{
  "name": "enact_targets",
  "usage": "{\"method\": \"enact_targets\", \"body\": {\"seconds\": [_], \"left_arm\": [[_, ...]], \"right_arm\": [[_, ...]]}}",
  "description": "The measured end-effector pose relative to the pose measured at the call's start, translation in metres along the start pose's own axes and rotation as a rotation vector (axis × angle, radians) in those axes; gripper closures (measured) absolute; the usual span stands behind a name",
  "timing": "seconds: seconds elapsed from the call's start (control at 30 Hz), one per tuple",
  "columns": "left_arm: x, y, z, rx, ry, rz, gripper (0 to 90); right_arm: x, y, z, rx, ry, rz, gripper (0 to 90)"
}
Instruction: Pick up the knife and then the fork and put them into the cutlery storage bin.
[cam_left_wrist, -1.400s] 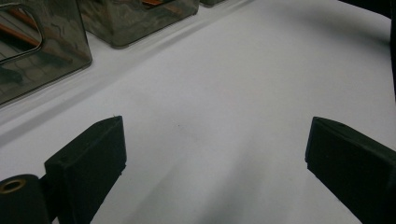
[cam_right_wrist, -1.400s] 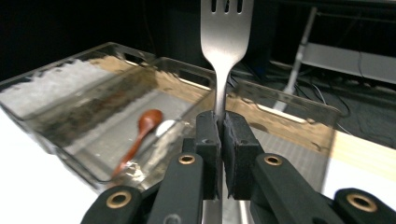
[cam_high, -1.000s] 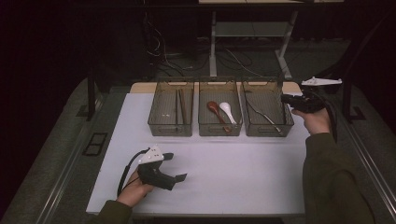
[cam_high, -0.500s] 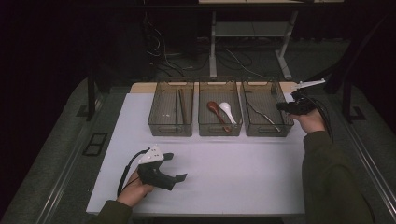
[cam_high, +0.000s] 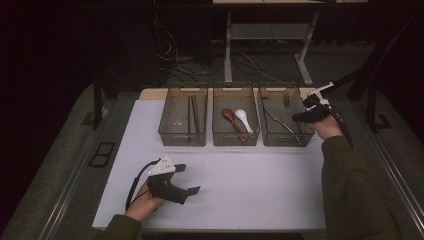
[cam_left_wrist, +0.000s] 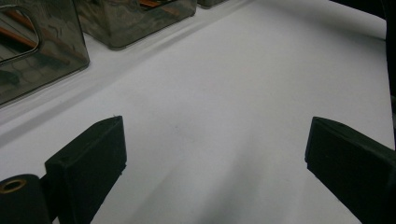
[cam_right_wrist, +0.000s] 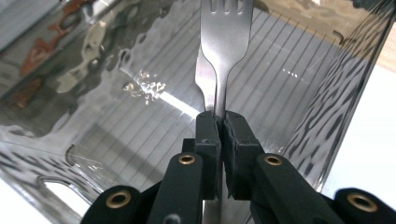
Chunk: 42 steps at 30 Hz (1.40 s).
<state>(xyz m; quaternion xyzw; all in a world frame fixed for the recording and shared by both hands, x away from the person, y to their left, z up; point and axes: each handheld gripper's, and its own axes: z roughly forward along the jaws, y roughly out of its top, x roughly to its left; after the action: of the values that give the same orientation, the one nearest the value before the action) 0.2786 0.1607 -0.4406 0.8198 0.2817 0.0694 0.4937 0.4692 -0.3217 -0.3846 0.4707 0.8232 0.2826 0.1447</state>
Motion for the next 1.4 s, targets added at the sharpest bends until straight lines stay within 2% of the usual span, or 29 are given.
{"method": "enact_targets", "body": {"seconds": [0.1,0.4,0.6,0.77,0.83,1.07,1.4], "left_arm": [[0.000,0.000,0.000,0.000,-0.001,0.000,4.5],[0.000,0.000,0.000,0.001,0.000,0.001,4.5],[0.000,0.000,0.000,0.002,0.002,0.000,4.5],[0.001,0.000,0.000,0.005,0.008,0.000,4.5],[0.001,0.000,0.000,0.005,0.009,0.000,4.5],[0.002,0.000,-0.001,0.004,0.017,-0.001,4.6],[0.003,0.000,-0.003,0.005,0.026,0.004,5.6]], "right_arm": [[0.001,0.001,0.004,0.014,-0.005,-0.010,82.9],[0.000,0.000,0.003,-0.026,0.036,0.020,57.5],[-0.002,-0.001,-0.003,-0.081,0.062,0.083,41.8],[0.000,-0.001,-0.007,-0.136,0.074,0.113,32.6],[0.001,-0.001,-0.008,-0.151,0.068,0.110,27.9],[0.010,-0.006,-0.013,-0.200,0.090,0.094,19.8],[0.030,-0.019,-0.026,-0.252,0.106,0.040,18.6]]}}
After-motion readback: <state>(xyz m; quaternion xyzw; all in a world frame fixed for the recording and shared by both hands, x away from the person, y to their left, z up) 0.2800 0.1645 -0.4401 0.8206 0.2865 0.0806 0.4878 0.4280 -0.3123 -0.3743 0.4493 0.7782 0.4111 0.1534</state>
